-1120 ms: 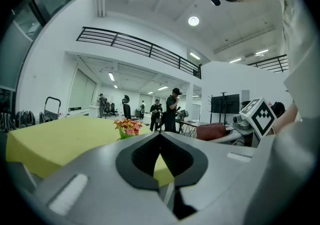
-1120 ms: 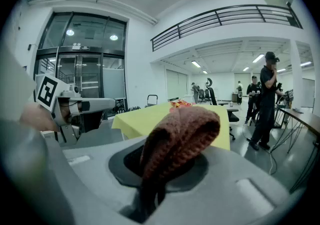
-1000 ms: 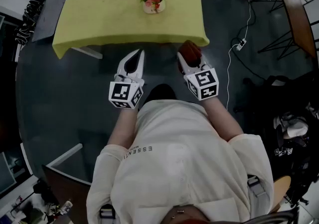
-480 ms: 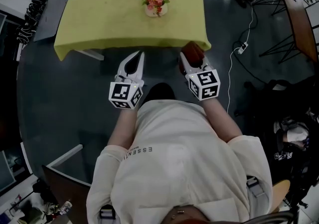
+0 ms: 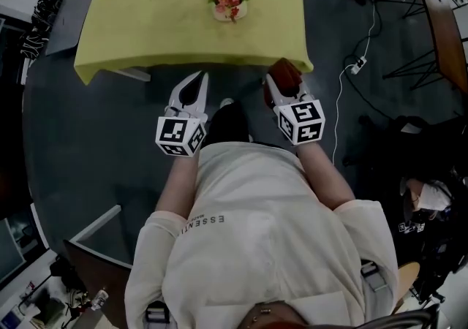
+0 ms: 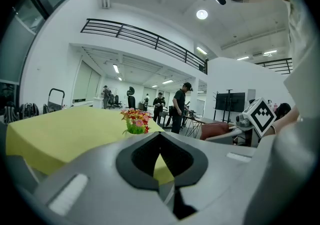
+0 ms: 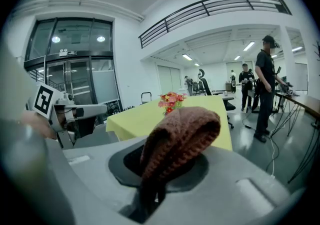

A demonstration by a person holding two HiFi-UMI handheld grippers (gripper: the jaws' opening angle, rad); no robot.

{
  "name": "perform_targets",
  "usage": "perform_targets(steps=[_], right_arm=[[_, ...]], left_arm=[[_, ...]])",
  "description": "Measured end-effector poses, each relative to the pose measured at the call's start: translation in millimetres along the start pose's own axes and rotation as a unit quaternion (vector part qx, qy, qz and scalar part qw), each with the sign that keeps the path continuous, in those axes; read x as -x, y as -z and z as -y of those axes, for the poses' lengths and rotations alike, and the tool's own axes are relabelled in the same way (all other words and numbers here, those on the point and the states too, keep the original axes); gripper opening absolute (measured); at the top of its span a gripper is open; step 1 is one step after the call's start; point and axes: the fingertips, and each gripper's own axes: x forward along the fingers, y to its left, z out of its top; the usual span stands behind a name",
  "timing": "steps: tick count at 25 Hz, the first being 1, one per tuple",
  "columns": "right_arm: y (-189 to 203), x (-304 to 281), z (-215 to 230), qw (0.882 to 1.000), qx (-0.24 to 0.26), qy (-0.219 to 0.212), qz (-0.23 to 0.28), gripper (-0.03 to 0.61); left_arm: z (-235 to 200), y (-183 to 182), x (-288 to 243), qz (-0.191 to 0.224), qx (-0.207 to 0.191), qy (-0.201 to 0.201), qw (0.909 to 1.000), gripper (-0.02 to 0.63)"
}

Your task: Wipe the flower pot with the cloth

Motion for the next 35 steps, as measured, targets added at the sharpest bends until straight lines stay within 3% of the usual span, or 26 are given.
perform_targets(steps=[10, 16, 25, 35], right_arm=[[-11.1, -60.8, 21.1, 0.999, 0.003, 0.000, -0.037, 0.044], [-27.5, -117.4, 41.5, 0.997, 0.022, -0.009, -0.068, 0.044], [-11.3, -201.1, 43.7, 0.985, 0.067, -0.079, -0.141, 0.045], [8.9, -248.9, -14.0, 0.952, 0.093, -0.208, -0.206, 0.044]], left_arm=[[-52.4, 10.6, -53.9, -0.025, 0.027, -0.001, 0.9993, 0.014], [-82.8, 7.2, -113.8, -0.035, 0.024, 0.031, 0.9986, 0.014], [-120.7, 27.8, -193.3, -0.075, 0.002, 0.085, 0.9935, 0.014], [-119.2, 48.1, -242.3, -0.121, 0.002, 0.163, 0.9791, 0.015]])
